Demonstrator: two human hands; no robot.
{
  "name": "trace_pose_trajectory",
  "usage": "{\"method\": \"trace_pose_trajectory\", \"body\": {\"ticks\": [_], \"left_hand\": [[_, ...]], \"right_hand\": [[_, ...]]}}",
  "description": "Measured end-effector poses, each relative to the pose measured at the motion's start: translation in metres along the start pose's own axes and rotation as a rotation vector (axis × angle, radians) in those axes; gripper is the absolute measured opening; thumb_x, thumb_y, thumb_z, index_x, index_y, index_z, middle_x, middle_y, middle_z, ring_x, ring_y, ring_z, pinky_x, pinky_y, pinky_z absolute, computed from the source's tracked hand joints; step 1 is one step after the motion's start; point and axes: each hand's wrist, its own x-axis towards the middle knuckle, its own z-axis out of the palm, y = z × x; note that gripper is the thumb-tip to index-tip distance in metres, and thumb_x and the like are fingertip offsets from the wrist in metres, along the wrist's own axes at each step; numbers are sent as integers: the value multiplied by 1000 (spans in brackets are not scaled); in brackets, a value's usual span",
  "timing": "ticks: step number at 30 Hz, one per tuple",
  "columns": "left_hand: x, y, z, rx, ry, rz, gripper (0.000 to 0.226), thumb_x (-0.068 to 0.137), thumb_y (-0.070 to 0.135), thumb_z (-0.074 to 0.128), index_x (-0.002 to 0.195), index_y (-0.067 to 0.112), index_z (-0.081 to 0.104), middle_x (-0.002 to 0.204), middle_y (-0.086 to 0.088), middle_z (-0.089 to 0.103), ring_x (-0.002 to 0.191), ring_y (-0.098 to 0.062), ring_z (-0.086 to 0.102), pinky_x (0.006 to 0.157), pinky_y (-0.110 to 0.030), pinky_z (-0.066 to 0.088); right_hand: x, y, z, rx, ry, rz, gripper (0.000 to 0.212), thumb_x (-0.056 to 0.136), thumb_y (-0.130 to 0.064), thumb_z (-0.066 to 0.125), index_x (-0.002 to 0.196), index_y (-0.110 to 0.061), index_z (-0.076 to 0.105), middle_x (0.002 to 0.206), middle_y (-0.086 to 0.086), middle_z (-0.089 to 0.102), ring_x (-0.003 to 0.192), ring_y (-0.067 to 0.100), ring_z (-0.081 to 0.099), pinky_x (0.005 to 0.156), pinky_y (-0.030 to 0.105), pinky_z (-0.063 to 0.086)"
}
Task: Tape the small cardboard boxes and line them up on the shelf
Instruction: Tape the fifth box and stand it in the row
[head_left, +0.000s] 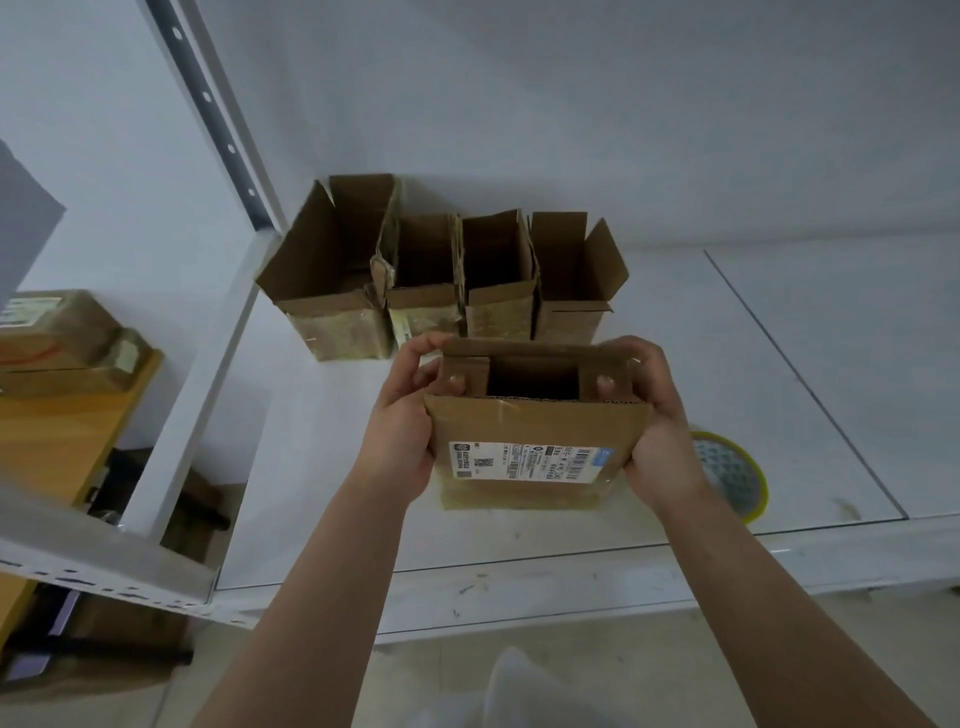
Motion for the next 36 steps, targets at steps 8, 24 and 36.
{"method": "trace_pose_trajectory", "body": {"ticks": [8, 24, 36], "left_hand": [[-3, -12, 21, 95, 299, 131, 30, 79, 30, 37, 73, 30, 66, 88, -5, 63, 86, -30, 58, 73, -42, 48], [-18, 9, 49, 1212, 226, 541, 43, 101, 37, 38, 140, 22, 45, 145, -2, 48, 142, -28, 33, 116, -55, 22], [-15, -11, 65, 1913, -51, 347, 77, 86, 62, -14, 155, 36, 6, 164, 2, 8, 151, -24, 2, 119, -52, 6]], "right_hand": [[-6, -5, 1, 49, -14, 42, 79, 63, -88, 53, 103, -21, 61, 109, 4, 67, 102, 24, 65, 79, 36, 57], [-11, -6, -2, -163, -10, 81, 15, 98, -14, 54, 104, -27, 56, 96, -11, 64, 84, 7, 65, 65, 23, 53], [-24, -42, -82, -895, -31, 324, 20, 86, -26, 71, 98, -14, 60, 95, 0, 64, 98, 22, 62, 88, 33, 47]]}}
